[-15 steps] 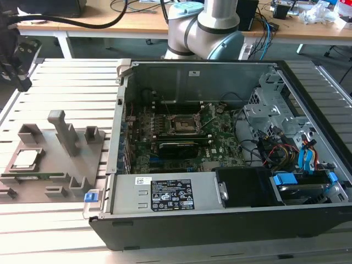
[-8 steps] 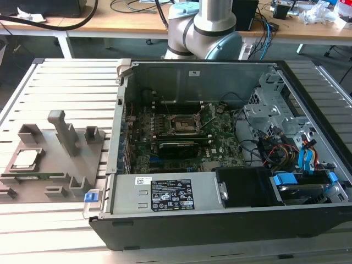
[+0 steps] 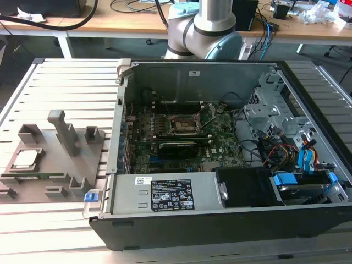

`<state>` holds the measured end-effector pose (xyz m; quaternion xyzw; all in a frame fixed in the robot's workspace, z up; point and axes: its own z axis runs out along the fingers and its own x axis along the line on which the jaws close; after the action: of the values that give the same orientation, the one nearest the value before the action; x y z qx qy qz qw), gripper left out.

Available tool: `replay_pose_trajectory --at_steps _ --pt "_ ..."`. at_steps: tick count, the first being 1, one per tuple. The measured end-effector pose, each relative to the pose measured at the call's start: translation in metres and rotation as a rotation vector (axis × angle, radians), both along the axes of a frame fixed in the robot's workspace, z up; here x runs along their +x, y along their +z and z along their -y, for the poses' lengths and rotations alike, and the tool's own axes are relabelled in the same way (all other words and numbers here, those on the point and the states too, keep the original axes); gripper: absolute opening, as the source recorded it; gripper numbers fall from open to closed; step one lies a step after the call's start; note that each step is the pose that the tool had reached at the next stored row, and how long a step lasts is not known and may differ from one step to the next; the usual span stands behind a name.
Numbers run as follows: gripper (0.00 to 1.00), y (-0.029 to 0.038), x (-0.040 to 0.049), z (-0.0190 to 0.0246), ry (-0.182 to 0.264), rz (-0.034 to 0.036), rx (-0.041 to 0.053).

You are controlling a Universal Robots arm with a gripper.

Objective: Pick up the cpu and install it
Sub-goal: 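Pick up the cpu and move it towards the insertion slot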

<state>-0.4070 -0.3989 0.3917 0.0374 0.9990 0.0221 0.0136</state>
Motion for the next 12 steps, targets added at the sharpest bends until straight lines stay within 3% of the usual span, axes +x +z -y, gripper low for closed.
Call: replay_pose_trajectory --at_steps 7,10,12 --pt "0.11 0.0000 -0.0003 0.0000 0.000 0.0000 0.0000" --pt "0.30 0.0000 -0.0004 0.0000 0.000 -0.0001 0.0000" --pt "0.30 0.0000 -0.0004 0.0000 0.000 0.0000 0.0000"
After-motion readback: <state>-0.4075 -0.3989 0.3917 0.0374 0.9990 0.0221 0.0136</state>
